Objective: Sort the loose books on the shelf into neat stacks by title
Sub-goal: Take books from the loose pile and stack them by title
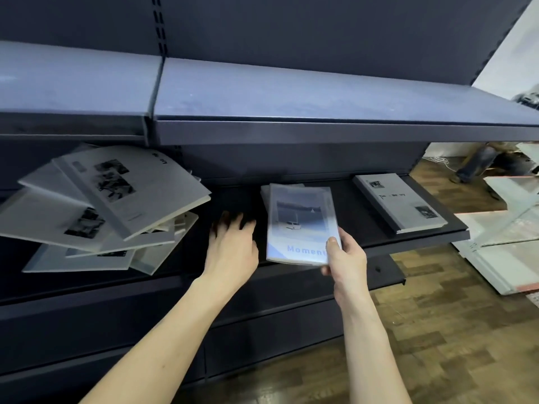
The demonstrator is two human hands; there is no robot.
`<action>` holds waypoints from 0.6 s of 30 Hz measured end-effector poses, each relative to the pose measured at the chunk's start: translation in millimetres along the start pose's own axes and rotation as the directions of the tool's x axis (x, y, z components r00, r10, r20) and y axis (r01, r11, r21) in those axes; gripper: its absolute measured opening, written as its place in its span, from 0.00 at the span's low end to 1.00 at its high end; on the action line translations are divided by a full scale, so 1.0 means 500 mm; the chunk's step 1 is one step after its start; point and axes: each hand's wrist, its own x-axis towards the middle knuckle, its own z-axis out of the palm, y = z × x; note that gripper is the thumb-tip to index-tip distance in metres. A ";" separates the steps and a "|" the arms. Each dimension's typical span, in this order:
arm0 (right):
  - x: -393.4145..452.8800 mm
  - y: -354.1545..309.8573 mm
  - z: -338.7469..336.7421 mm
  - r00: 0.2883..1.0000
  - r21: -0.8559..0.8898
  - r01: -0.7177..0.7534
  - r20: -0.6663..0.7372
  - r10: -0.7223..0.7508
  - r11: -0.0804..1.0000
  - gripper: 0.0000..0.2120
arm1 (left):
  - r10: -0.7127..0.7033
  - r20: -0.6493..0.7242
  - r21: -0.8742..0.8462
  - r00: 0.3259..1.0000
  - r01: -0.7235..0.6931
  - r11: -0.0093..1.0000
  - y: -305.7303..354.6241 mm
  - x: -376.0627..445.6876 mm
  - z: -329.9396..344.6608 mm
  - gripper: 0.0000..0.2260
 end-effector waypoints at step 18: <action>0.150 0.049 -0.128 0.990 -0.122 -0.042 0.126 0.058 0.992 0.16 | -0.151 0.039 0.056 0.988 0.148 0.987 0.141 0.011 0.135 0.22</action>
